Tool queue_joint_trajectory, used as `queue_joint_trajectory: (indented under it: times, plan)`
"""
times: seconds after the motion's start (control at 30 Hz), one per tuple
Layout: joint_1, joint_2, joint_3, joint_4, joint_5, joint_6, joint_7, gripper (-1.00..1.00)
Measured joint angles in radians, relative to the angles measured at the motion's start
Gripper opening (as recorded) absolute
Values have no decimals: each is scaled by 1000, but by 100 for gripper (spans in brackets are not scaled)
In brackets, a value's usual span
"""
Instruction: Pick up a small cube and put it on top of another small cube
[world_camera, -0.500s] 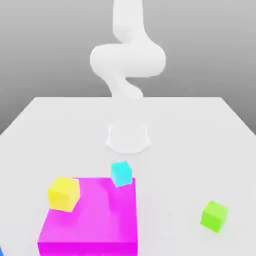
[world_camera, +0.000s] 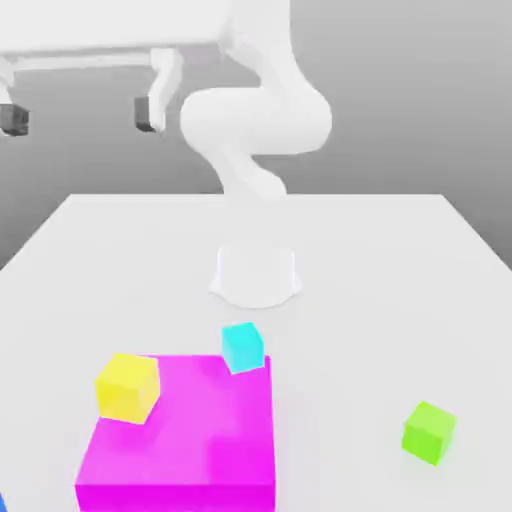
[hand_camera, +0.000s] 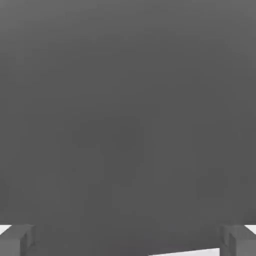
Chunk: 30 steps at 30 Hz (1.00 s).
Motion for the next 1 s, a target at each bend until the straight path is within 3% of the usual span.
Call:
queue_joint_trajectory:
  times: [0.6,0.73,0.77,1.0]
  plan:
    - [-211,653,-60,141,141,102,-235,0]
    - [-254,797,-26,177,180,186,-271,0]
    - [-262,823,-16,183,188,205,-276,-100]
    - [-261,824,-17,184,192,204,-279,-100]
